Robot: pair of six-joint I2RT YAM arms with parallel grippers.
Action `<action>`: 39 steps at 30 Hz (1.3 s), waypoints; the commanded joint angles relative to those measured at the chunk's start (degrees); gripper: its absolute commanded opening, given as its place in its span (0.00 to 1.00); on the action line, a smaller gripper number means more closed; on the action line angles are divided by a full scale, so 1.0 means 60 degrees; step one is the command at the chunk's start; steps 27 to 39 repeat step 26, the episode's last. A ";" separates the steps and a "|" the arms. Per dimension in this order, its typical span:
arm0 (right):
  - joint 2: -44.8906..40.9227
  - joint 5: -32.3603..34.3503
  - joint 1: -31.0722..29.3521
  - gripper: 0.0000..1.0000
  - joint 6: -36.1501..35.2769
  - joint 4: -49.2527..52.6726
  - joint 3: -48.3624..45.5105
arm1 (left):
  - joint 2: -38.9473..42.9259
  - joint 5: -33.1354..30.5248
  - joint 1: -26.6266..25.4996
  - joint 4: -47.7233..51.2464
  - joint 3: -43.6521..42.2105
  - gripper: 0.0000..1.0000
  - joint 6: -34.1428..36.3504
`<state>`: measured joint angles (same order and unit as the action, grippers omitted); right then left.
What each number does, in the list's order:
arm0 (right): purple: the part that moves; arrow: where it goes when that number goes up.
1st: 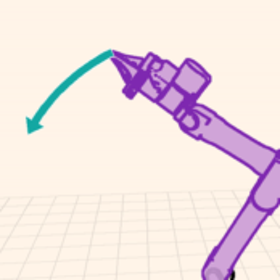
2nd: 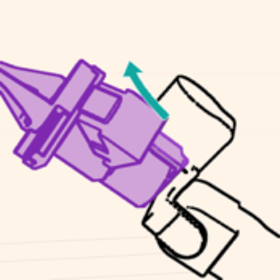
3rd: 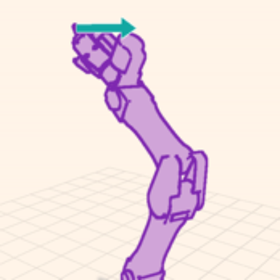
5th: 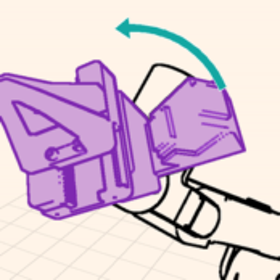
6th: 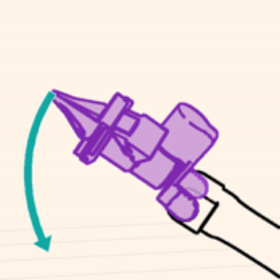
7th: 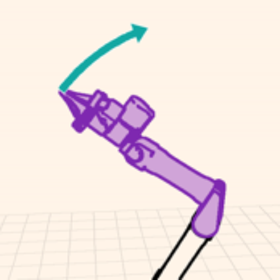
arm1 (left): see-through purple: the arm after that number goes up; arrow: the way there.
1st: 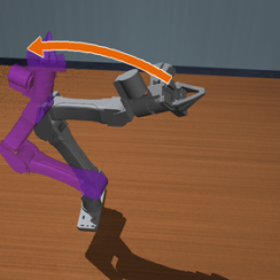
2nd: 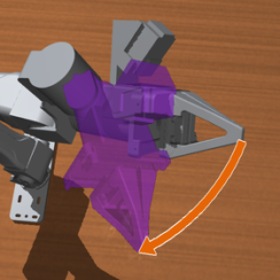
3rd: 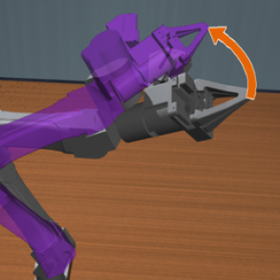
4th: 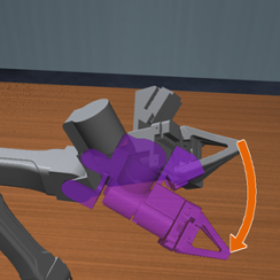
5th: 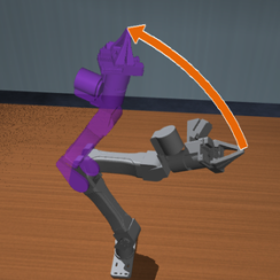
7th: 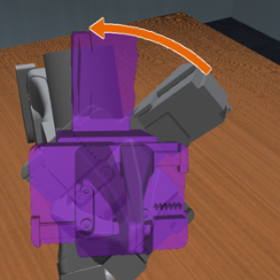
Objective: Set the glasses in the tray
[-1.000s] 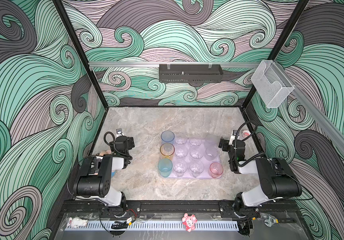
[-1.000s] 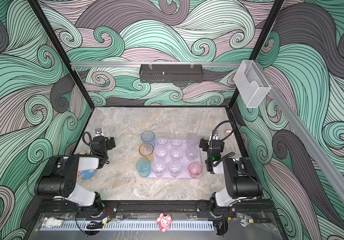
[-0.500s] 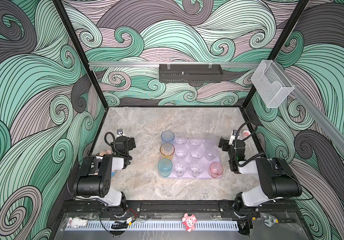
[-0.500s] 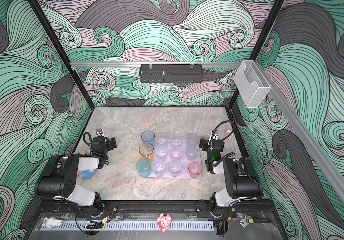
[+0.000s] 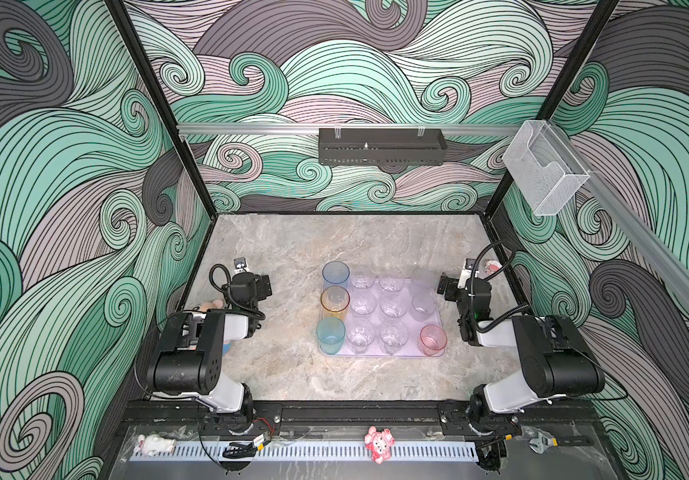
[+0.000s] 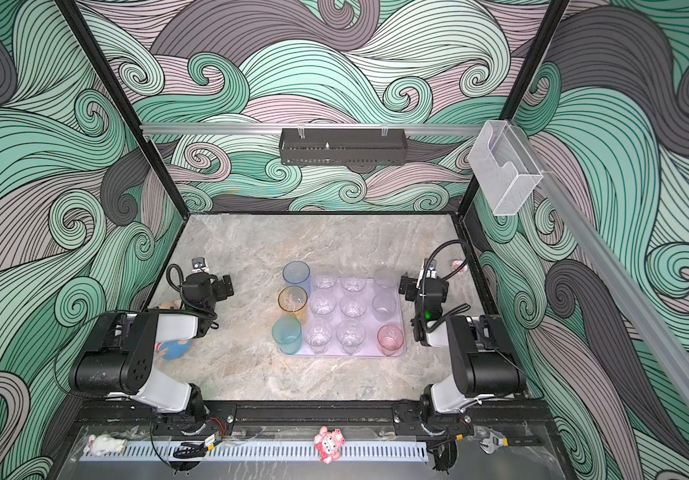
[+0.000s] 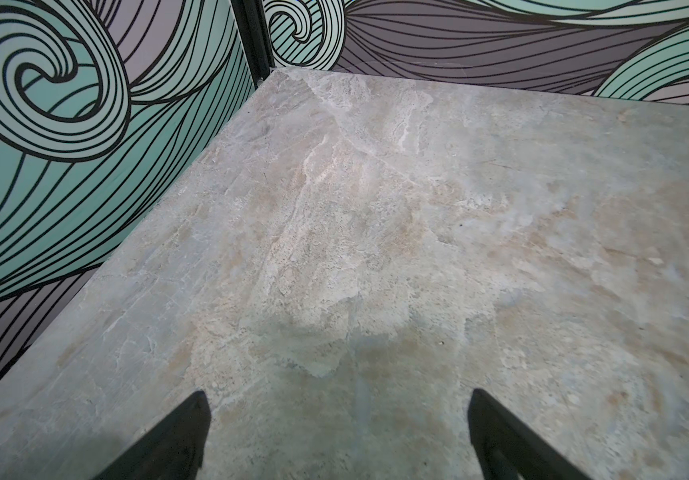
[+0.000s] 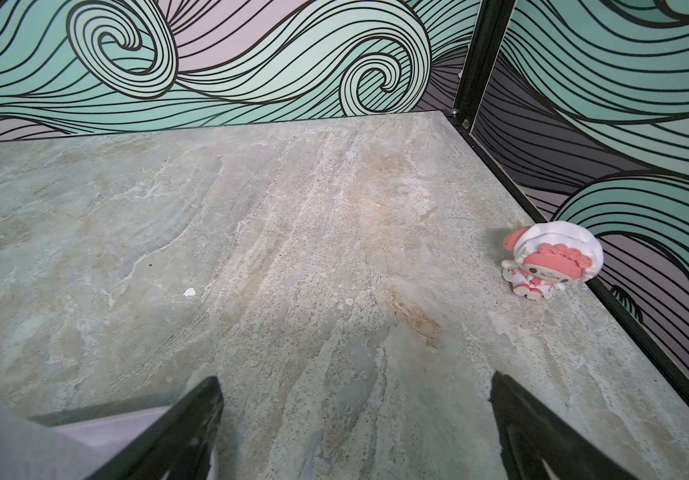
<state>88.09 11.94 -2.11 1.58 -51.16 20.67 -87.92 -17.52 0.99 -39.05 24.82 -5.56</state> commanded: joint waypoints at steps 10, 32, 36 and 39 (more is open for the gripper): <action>-0.0019 0.0002 -0.0125 1.00 -0.0216 0.0132 0.0232 | 0.0141 0.0034 0.0054 -0.0093 0.0170 0.99 -0.0058; 0.0008 0.0001 -0.0164 1.00 -0.0264 0.0118 0.0243 | 0.0130 -0.0095 -0.0015 -0.0097 0.0165 0.99 -0.0041; 0.0008 0.0001 -0.0164 1.00 -0.0264 0.0118 0.0243 | 0.0130 -0.0095 -0.0015 -0.0097 0.0165 0.99 -0.0041; 0.0008 0.0001 -0.0164 1.00 -0.0264 0.0118 0.0243 | 0.0130 -0.0095 -0.0015 -0.0097 0.0165 0.99 -0.0041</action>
